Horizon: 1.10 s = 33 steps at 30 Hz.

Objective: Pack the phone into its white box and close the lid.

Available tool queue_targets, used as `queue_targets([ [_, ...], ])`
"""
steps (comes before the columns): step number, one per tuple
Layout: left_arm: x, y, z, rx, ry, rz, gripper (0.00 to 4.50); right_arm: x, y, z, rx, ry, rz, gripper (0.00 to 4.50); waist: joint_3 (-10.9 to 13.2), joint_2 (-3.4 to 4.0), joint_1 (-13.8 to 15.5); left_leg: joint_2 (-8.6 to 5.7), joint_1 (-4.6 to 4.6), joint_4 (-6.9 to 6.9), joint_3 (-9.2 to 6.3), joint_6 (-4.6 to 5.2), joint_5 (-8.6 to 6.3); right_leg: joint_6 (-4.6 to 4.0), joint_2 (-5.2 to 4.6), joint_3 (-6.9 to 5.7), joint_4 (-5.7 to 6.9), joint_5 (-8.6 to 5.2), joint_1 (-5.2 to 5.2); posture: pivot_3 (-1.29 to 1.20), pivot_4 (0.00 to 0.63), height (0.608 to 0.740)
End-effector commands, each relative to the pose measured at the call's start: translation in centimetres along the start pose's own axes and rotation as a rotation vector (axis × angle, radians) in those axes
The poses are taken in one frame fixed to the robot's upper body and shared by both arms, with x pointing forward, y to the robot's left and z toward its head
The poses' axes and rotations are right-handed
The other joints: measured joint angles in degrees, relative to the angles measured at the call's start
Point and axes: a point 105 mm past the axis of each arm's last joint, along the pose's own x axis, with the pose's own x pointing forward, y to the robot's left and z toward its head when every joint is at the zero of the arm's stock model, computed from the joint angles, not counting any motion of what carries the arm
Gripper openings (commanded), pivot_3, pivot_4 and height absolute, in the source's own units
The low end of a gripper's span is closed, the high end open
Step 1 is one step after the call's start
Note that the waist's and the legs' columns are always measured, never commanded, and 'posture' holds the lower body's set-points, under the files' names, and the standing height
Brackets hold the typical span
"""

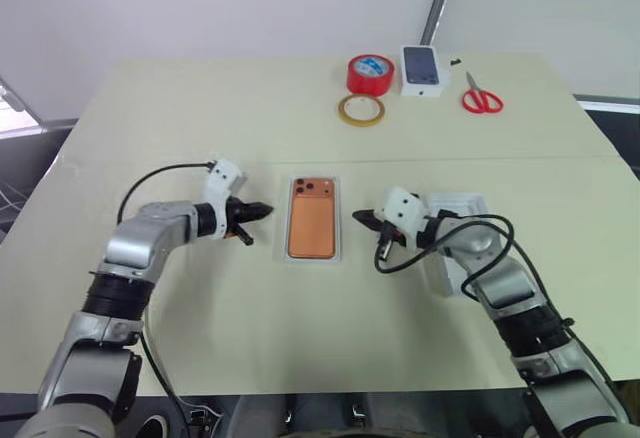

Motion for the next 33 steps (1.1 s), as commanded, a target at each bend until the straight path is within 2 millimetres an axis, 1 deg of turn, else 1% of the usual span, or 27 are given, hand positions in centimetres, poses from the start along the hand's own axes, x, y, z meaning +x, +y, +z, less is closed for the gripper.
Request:
queue_targets([
  [1, 1.4, -1.2, -0.5, -0.002, 0.021, -0.060, 0.04, 0.1, 0.0, 0.6, -0.021, -0.015, -0.001, 0.00, 0.0, 0.00, 0.1, 0.00, 0.00, 0.00, 0.00, 0.01, 0.00, 0.00, 0.00, 0.00, 0.00, 0.00, 0.00, 0.00, 0.150, 0.740],
  [4, 2.6, -2.2, -1.7, -0.013, 0.080, -0.111, 0.04, 0.1, 0.2, 0.6, -0.018, -0.015, 0.012, 0.00, 0.0, 0.02, 0.2, 0.00, 0.00, 0.04, 0.00, 0.05, -0.02, 0.00, 0.00, 0.00, 0.02, 0.00, 0.03, 0.00, 0.150, 0.740],
  [5, 2.9, -2.6, -1.7, -0.006, 0.075, -0.132, 0.04, 0.0, 0.3, 0.6, -0.016, -0.012, 0.016, 0.00, 0.0, 0.03, 0.3, -0.01, 0.01, 0.06, 0.00, 0.09, -0.04, 0.00, 0.00, 0.00, 0.02, 0.00, 0.06, 0.00, 0.150, 0.740],
  [6, 3.4, -3.3, -1.4, -0.029, 0.069, -0.167, 0.04, -0.3, 0.5, 0.4, -0.018, -0.002, 0.029, 0.00, 0.0, 0.03, 0.3, -0.02, 0.01, 0.08, 0.00, 0.18, -0.08, 0.00, 0.00, 0.00, 0.03, 0.00, 0.08, 0.00, 0.150, 0.740],
  [9, 4.1, -5.9, 0.4, -0.074, 0.007, -0.289, 0.04, -1.6, 0.8, -0.3, -0.018, 0.029, 0.043, 0.00, 0.0, 0.04, 1.1, -0.03, 0.01, 0.11, 0.01, 0.29, -0.14, 0.00, -0.02, 0.00, 0.02, 0.00, 0.10, 0.00, 0.150, 0.740],
  [11, 4.5, -7.2, 1.0, -0.067, -0.012, -0.339, 0.04, -2.9, 1.1, -0.7, -0.010, 0.054, 0.050, 0.00, -0.1, 0.05, 1.5, -0.03, -0.02, 0.15, 0.01, 0.32, -0.16, 0.01, -0.02, 0.00, 0.00, 0.00, 0.11, 0.00, 0.150, 0.740],
  [14, 5.3, -8.1, 1.1, -0.062, -0.008, -0.362, 0.04, -4.4, 1.4, -1.0, 0.015, 0.076, 0.051, 0.00, -0.1, 0.05, 1.5, -0.05, -0.04, 0.19, -0.01, 0.33, -0.17, 0.01, -0.03, 0.00, -0.16, 0.00, 0.21, 0.00, 0.150, 0.740],
  [17, 6.2, -9.5, 1.6, -0.069, -0.029, -0.412, 0.04, -6.0, 2.2, -1.4, 0.018, 0.113, 0.058, 0.00, -0.1, 0.06, 1.5, -0.04, -0.03, 0.20, 0.00, 0.40, -0.21, 0.01, -0.02, 0.00, -0.25, 0.00, 0.28, 0.00, 0.150, 0.740],
  [21, 7.2, -10.9, 1.4, -0.059, -0.022, -0.447, 0.04, -7.6, 2.6, -1.6, 0.030, 0.144, 0.051, 0.00, -0.1, 0.05, 1.4, -0.03, -0.02, 0.20, 0.00, 0.46, -0.24, 0.01, 0.00, 0.00, -0.27, 0.00, 0.31, 0.00, 0.150, 0.740],
  [24, 7.4, -11.2, 1.5, -0.059, -0.026, -0.468, 0.04, -8.2, 2.4, -1.7, 0.028, 0.159, 0.033, 0.00, -0.1, 0.06, 1.3, -0.02, 0.00, 0.20, -0.01, 0.46, -0.24, 0.01, 0.03, 0.00, -0.27, 0.01, 0.32, 0.00, 0.150, 0.740],
  [29, 7.3, -10.4, 1.7, -0.070, -0.035, -0.455, 0.04, -8.6, 1.8, -1.9, 0.023, 0.174, 0.003, 0.00, -0.1, 0.06, 1.3, -0.02, 0.00, 0.20, 0.00, 0.45, -0.23, 0.01, 0.04, 0.00, -0.27, 0.00, 0.32, 0.00, 0.150, 0.740],
  [33, 7.0, -9.4, 1.9, -0.045, -0.034, -0.422, 0.04, -8.9, 1.2, -2.1, 0.022, 0.181, -0.012, 0.00, -0.1, 0.06, 1.3, -0.02, 0.00, 0.22, 0.00, 0.40, -0.20, 0.01, 0.03, 0.00, -0.27, 0.00, 0.32, 0.00, 0.150, 0.740],
])
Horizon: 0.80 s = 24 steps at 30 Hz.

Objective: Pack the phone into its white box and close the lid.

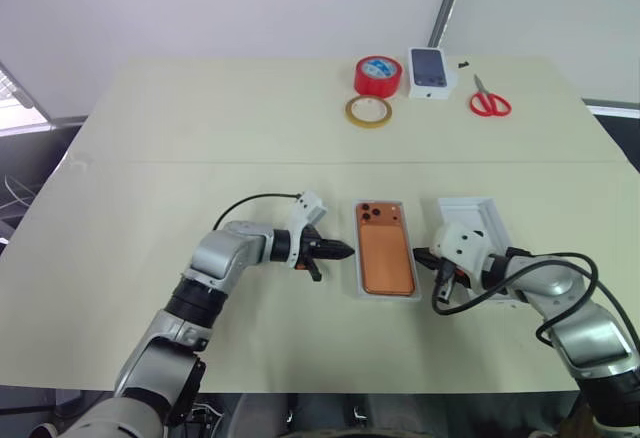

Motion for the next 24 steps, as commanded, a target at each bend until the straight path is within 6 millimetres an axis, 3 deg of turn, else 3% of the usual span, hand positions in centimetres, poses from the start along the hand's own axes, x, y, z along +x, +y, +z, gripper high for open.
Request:
queue_targets([
  [1, -0.1, -0.3, 1.8, 0.079, -0.038, -0.024, 0.04, -0.5, -0.2, 2.0, -0.052, -0.072, -0.003, 0.00, 0.0, 0.00, 0.0, 0.00, 0.00, 0.00, 0.00, 0.00, 0.00, 0.00, 0.00, 0.00, 0.00, 0.00, 0.00, 0.00, 0.150, 0.740],
  [6, -1.5, 0.6, 2.0, 0.079, -0.043, 0.012, 0.04, -0.9, -0.2, 1.9, -0.061, -0.063, 0.011, 0.00, 0.0, 0.00, -0.1, 0.00, 0.00, 0.00, 0.00, -0.04, 0.02, 0.00, 0.01, 0.00, 0.00, 0.00, 0.00, 0.00, 0.150, 0.740],
  [14, -3.7, 0.9, 3.0, 0.091, -0.093, 0.036, 0.04, -2.1, -2.6, 1.6, -0.100, -0.042, -0.049, 0.00, 0.0, 0.00, 0.0, 0.02, 0.01, 0.03, 0.00, -0.03, 0.01, 0.00, 0.02, 0.00, 0.00, 0.00, 0.02, 0.00, 0.150, 0.740],
  [21, -5.7, 2.2, 5.0, 0.171, -0.199, 0.124, 0.04, -2.3, -4.6, -1.0, -0.095, 0.022, -0.147, 0.00, 0.0, 0.00, 0.0, 0.02, 0.00, 0.06, 0.00, -0.06, 0.04, 0.00, 0.02, 0.00, 0.00, 0.00, 0.03, 0.00, 0.150, 0.740],
  [23, -6.4, 2.4, 5.1, 0.173, -0.210, 0.132, 0.04, -2.7, -4.9, -0.4, -0.059, -0.018, -0.158, 0.00, 0.0, 0.00, 0.0, 0.02, 0.01, 0.08, 0.00, -0.06, 0.04, 0.00, 0.02, 0.00, 0.01, 0.00, 0.04, 0.00, 0.150, 0.740],
  [24, -6.8, 2.4, 5.1, 0.165, -0.219, 0.123, 0.27, -3.0, -4.9, 0.3, -0.022, -0.051, -0.155, 0.00, 0.0, 0.00, 0.0, 0.02, 0.01, 0.08, 0.00, -0.07, 0.04, 0.00, 0.02, 0.00, 0.01, 0.00, 0.04, 0.00, 0.150, 0.740],
])
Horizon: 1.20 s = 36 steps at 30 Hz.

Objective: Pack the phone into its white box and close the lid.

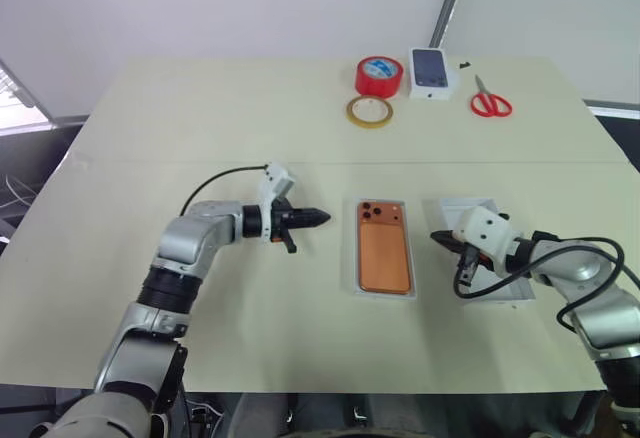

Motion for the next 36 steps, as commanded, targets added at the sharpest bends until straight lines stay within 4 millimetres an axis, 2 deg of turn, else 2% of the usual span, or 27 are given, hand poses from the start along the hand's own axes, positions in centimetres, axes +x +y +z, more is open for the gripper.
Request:
queue_targets([
  [1, -1.4, 0.3, 1.6, 0.019, -0.061, -0.009, 0.56, -1.3, -1.5, 2.0, 0.125, -0.108, -0.051, 0.00, 0.0, 0.00, 0.0, 0.00, 0.00, 0.00, 0.00, 0.00, 0.00, 0.00, 0.00, 0.00, 0.00, 0.00, 0.00, 0.00, 0.150, 0.740],
  [2, -1.7, 0.3, 1.6, 0.032, -0.065, -0.009, 0.89, -1.6, -1.9, 2.7, 0.159, -0.146, -0.058, 0.53, 0.0, 0.00, -0.1, 0.01, 0.00, 0.00, 0.00, 0.00, 0.00, 0.00, 0.00, 0.00, 0.01, 0.00, 0.00, 0.00, 0.150, 0.740],
  [3, -1.9, 0.2, 1.7, 0.042, -0.071, -0.015, 1.34, -2.0, -2.2, 3.4, 0.182, -0.175, -0.072, 0.82, 0.0, 0.01, -0.1, 0.02, 0.00, 0.01, 0.00, 0.00, 0.00, 0.00, 0.01, 0.00, 0.01, 0.00, 0.00, 0.00, 0.150, 0.740],
  [5, -2.2, 0.2, 1.8, 0.052, -0.079, -0.020, 2.35, -2.5, -2.8, 4.1, 0.212, -0.202, -0.097, 1.80, 0.0, 0.01, -0.1, 0.02, 0.00, 0.01, 0.00, 0.01, -0.01, 0.00, 0.01, 0.00, 0.03, 0.00, 0.00, 0.00, 0.150, 0.740],
  [9, -2.7, 0.4, 1.8, 0.142, -0.084, -0.007, 4.32, -3.2, -2.9, 4.0, 0.266, -0.176, -0.140, 3.93, 0.0, 0.01, 0.1, 0.02, 0.00, 0.01, 0.00, 0.11, -0.06, 0.00, 0.00, 0.00, 0.01, 0.00, 0.01, 0.00, 0.150, 0.740],
  [10, -2.8, 0.3, 1.8, 0.180, -0.087, -0.007, 4.50, -3.4, -2.9, 3.8, 0.279, -0.159, -0.164, 4.37, 0.0, 0.01, 0.1, 0.02, 0.00, 0.01, -0.01, 0.11, -0.06, 0.00, 0.00, 0.00, 0.01, 0.00, 0.01, 0.00, 0.150, 0.740],
  [14, -3.8, -0.1, 2.4, 0.197, -0.129, -0.047, 4.50, -3.8, -1.2, 3.2, 0.357, -0.104, -0.164, 4.44, 0.0, 0.01, 0.1, 0.03, -0.02, 0.01, -0.01, 0.14, -0.08, 0.00, -0.02, 0.00, -0.01, 0.00, 0.01, 0.00, 0.150, 0.740],
  [17, -4.6, -0.3, 2.4, 0.352, -0.144, -0.038, 4.50, -3.9, -0.6, 2.6, 0.442, -0.073, -0.248, 4.44, 0.0, 0.05, -0.1, 0.05, -0.01, 0.01, -0.02, 0.31, -0.18, 0.00, -0.01, 0.00, 0.00, 0.00, 0.01, 0.00, 0.150, 0.740],
  [20, -5.5, -0.3, 2.1, 0.398, -0.157, -0.046, 4.50, -4.0, 0.7, 1.8, 0.434, 0.019, -0.293, 4.44, -0.1, 0.10, -0.1, 0.05, 0.00, 0.00, -0.01, 0.31, -0.18, 0.00, -0.02, 0.01, 0.00, 0.00, 0.00, 0.00, 0.150, 0.740],
  [24, -6.0, -0.8, 2.2, 0.449, -0.196, -0.078, 4.50, -3.6, 1.4, 3.3, 0.460, 0.054, -0.270, 4.44, -0.1, 0.10, -0.2, 0.05, 0.00, 0.00, 0.00, 0.32, -0.18, 0.00, -0.02, 0.01, 0.02, 0.00, -0.01, 0.00, 0.150, 0.740],
  [28, -6.0, -1.2, 1.5, 0.523, -0.174, -0.106, 4.50, -3.7, 0.0, 1.9, 0.519, 0.187, -0.343, 4.44, -0.1, 0.11, -0.1, 0.05, 0.01, 0.02, -0.01, 0.34, -0.19, 0.00, -0.02, 0.01, 0.01, 0.00, 0.01, 0.00, 0.150, 0.740],
  [34, -6.1, -0.9, 0.8, 0.566, -0.137, -0.100, 4.50, -2.8, 0.5, 1.5, 0.686, 0.295, -0.273, 4.44, -0.1, 0.11, -0.1, 0.05, 0.00, 0.00, -0.01, 0.38, -0.21, 0.00, -0.02, 0.00, -0.03, 0.00, 0.00, 0.00, 0.150, 0.740],
  [36, -6.3, -1.0, 0.9, 0.574, -0.141, -0.094, 4.50, -2.8, 0.0, 1.3, 0.725, 0.311, -0.288, 4.44, -0.1, 0.11, -0.2, 0.05, -0.01, 0.00, -0.01, 0.38, -0.21, 0.00, -0.02, 0.00, -0.02, 0.00, 0.00, 0.00, 0.150, 0.740],
])
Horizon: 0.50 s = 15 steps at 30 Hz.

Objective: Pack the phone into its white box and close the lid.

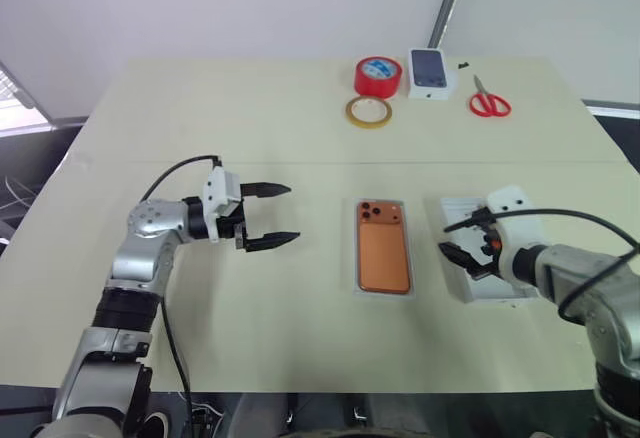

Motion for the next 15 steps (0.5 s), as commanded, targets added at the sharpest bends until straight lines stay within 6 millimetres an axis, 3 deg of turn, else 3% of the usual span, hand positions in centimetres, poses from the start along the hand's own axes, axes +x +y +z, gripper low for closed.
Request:
queue_targets([
  [1, -0.3, -0.1, 0.6, 0.044, -0.004, 0.004, 4.50, -0.1, -0.6, 0.5, 0.041, 0.022, -0.010, 4.44, 0.0, 0.00, -0.1, 0.00, 0.00, 0.00, 0.00, 0.00, 0.00, 0.00, 0.00, 0.00, 0.00, 0.00, 0.00, 0.00, 0.150, 0.740],
  [3, -0.6, -0.2, 0.6, 0.052, 0.001, 0.013, 4.50, -0.1, -0.5, 1.4, 0.024, 0.006, 0.000, 4.44, 0.0, 0.01, -0.1, 0.00, 0.00, 0.00, 0.00, 0.00, 0.00, 0.00, 0.00, 0.00, 0.01, 0.00, 0.00, 0.00, 0.150, 0.740],
  [8, -1.3, -0.1, 1.2, 0.075, -0.016, 0.033, 4.50, 0.1, -0.5, 0.8, 0.056, 0.038, 0.028, 4.44, 0.0, 0.01, -0.2, 0.00, 0.00, -0.03, 0.00, 0.01, 0.00, 0.00, 0.00, 0.00, 0.00, 0.00, -0.01, 0.00, 0.150, 0.740],
  [15, -1.0, -2.3, 1.6, 0.051, -0.047, -0.060, 4.50, -0.2, 0.1, -0.4, 0.069, 0.116, 0.090, 4.44, 0.0, 0.01, -0.3, 0.01, -0.02, -0.04, 0.00, 0.02, -0.01, 0.00, -0.03, 0.00, -0.03, 0.00, -0.01, 0.00, 0.150, 0.740],
])
